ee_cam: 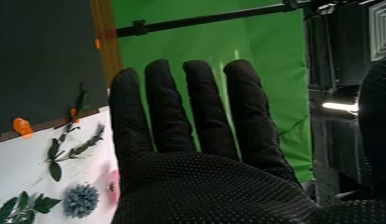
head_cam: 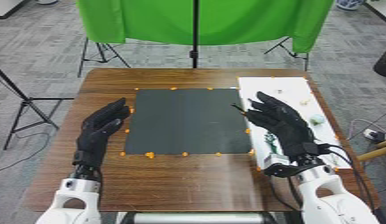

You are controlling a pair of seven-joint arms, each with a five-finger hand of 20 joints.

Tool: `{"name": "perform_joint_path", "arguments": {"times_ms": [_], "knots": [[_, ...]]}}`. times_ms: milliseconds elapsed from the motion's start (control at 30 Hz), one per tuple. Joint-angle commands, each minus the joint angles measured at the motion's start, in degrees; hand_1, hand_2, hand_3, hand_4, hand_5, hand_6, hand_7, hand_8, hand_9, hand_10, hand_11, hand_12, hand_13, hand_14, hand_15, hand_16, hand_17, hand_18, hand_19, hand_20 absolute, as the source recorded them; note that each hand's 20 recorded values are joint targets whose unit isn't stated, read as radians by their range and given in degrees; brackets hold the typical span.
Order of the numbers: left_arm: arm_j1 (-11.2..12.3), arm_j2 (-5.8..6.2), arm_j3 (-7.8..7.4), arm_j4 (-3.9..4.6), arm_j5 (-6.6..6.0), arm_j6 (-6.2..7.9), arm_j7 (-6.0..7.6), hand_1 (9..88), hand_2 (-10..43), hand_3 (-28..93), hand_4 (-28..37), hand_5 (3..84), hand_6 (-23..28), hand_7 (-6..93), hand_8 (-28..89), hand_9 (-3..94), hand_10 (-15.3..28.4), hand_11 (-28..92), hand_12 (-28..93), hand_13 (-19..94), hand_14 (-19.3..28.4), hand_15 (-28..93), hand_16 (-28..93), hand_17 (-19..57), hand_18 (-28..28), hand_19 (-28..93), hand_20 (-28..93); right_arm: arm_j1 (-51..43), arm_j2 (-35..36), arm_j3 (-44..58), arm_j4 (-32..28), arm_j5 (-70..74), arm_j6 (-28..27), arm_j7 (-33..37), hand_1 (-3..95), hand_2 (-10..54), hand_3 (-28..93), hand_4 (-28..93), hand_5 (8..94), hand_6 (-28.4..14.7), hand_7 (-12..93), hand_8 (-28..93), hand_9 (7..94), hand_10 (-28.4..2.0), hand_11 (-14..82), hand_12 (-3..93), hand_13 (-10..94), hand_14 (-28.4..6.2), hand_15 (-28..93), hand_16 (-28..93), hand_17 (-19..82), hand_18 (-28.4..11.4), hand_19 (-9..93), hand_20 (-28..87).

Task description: Arrange flowers

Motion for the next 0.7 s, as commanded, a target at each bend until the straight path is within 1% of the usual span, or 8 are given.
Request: {"name": "perform_joint_path", "arguments": {"times_ms": [33,167,267,367,467,567,633,700], "knots": [[0.22,0.13,-0.28,0.26,0.19,-0.18,-0.83,37.8,-9.5,60,-10.5,46.5,2.4,11.4,-6,42.6,11.7,16,16,34,16.0,17,5,5.1,13.1,3,22,-0.46,-0.01,0.48,-0.46,-0.47,-0.5,0.34,17.3,-8.8,73,-17,42.5,-2.4,9,-7,43.4,-14.2,5.2,15.0,37,-18.0,11,18,22,-24.2,14,24],[0.11,0.37,-0.29,0.18,0.39,-0.07,-0.66,37.8,-9.5,60,-10.5,46.5,2.4,11.4,-6,42.6,11.7,16,16,34,15.8,18,5,5.0,13.1,3,22,-0.24,0.5,-0.48,-0.78,-0.89,2.2,-0.59,18.1,-9.1,72,-17,42.3,-2.5,9,-7,43.2,-14.3,5.2,15.3,38,-18.5,11,18,27,-25.1,16,24],[0.31,0.37,-0.43,0.1,0.47,0.14,-0.69,37.9,-9.5,60,-10.4,46.5,2.4,11.4,-6,42.6,11.7,16,16,34,15.7,18,5,5.0,13.0,3,22,-0.02,0.88,-2.22,-2.06,-5.45,9.78,-1.26,21.3,-9.5,70,-17,43.5,-3.3,11,-7,46.3,-14.4,6.0,16.4,44,-17.8,13,19,35,-22.0,15,34],[0.63,0.35,-0.6,-0.07,0.47,0.45,-0.73,38.1,-9.5,60,-10.5,46.6,2.3,11.4,-6,42.7,11.6,16,16,34,15.7,18,5,5.0,13.0,3,22,0.84,2.08,-5.02,-3.53,-18.27,22.71,1.43,26.2,-9.5,69,-19,48.2,-3.7,14,-8,52.1,-14.7,10.4,18.1,55,-15.9,16,20,42,-18.2,27,44],[0.61,0.45,-0.72,-0.22,0.77,0.56,-1.05,38.2,-9.5,60,-10.5,46.5,2.3,11.4,-6,42.7,11.5,16,16,34,15.8,18,5,5.0,13.0,3,22,1.16,4.15,-6.29,-4.76,-40.48,30.39,11.29,31.5,-9.5,65,-23,54.6,-3.9,17,-8,60.4,-15.2,18.8,19.4,64,-13.9,26,22,47,-15.2,44,52],[0.93,0.65,-0.95,-0.48,0.75,0.66,-1.27,38.3,-9.5,60,-10.4,46.5,2.3,11.4,-6,42.8,11.5,16,16,34,15.8,18,5,5.0,13.0,3,22,0.82,6.65,-6.32,-5.87,-60.33,30.87,21.73,34.8,-9.5,59,-28,59.3,-4.1,18,-8,66.6,-16.0,22.8,21.4,70,-12.6,34,22,50,-14.1,57,49],[1.1,0.82,-1.15,-0.59,0.85,0.76,-1.6,38.3,-9.5,60,-10.4,46.6,2.3,11.4,-6,42.8,11.5,16,16,34,15.9,18,5,5.0,13.0,3,22,0.24,8.77,-6.14,-6.04,-71.02,29.84,27.71,39.6,-9.5,48,-28,62.1,-4.0,19,-8,68.9,-15.8,24.3,22.7,72,-11.6,38,22,52,-13.1,64,46],[1.29,0.89,-1.21,-0.75,0.76,0.91,-1.85,38.4,-9.5,60,-10.4,46.6,2.3,11.5,-6,42.8,11.6,16,16,34,15.9,18,4,5.0,13.0,3,22,-0.83,11.1,-5.36,-6.29,-75.78,27.65,31.13,45.4,-9.5,35,-28,64.7,-3.9,19,-7,70.8,-15.7,26.1,23.6,74,-10.6,41,23,55,-12.1,70,43]]}}
